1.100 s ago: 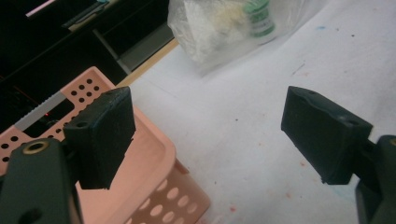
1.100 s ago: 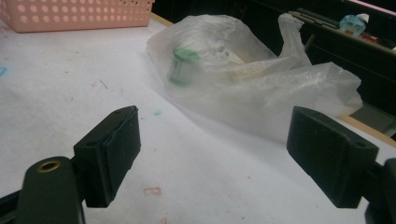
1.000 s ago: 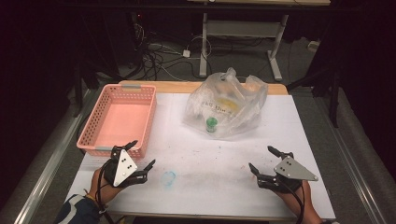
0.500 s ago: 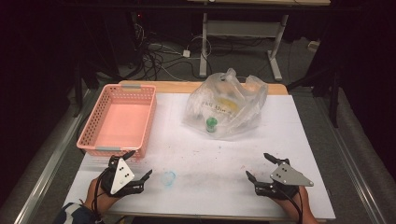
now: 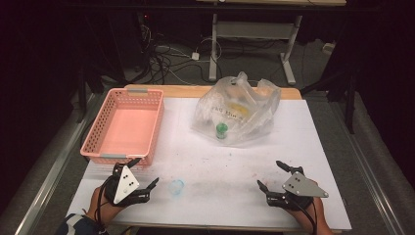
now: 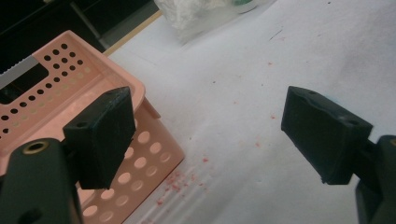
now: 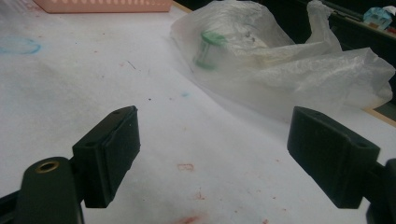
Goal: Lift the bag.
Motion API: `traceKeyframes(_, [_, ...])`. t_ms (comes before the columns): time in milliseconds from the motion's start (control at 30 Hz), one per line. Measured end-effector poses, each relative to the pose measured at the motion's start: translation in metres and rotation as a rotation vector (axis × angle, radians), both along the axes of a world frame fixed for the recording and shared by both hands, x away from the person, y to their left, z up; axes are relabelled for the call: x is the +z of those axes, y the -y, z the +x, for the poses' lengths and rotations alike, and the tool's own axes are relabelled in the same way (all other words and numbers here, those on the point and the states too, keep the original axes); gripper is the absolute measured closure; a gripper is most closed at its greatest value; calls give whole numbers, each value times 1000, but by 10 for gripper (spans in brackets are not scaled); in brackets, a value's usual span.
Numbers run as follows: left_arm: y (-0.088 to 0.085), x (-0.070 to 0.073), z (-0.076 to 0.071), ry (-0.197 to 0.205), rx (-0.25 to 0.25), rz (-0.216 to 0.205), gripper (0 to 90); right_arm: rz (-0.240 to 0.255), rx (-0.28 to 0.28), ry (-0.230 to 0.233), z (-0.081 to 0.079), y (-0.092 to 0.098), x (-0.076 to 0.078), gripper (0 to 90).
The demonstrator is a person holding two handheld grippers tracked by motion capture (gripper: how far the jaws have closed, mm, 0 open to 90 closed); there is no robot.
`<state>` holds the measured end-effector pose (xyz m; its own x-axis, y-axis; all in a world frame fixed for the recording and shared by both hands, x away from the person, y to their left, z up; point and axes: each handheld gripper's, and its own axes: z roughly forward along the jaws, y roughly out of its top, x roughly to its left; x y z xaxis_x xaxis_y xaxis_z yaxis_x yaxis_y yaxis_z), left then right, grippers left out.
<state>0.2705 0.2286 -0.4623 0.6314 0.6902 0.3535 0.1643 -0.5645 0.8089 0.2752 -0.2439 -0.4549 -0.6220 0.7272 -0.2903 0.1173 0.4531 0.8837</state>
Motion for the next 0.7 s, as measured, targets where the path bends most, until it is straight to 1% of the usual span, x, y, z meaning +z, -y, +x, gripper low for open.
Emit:
traceKeyframes(267, [1,-1,1,-5,0,7,175,-3,9,-3,1,0,-1,178])
traceKeyframes(700, [3,-1,2,-12,-5,18,175,-10,4,-16,2,1,-2,176])
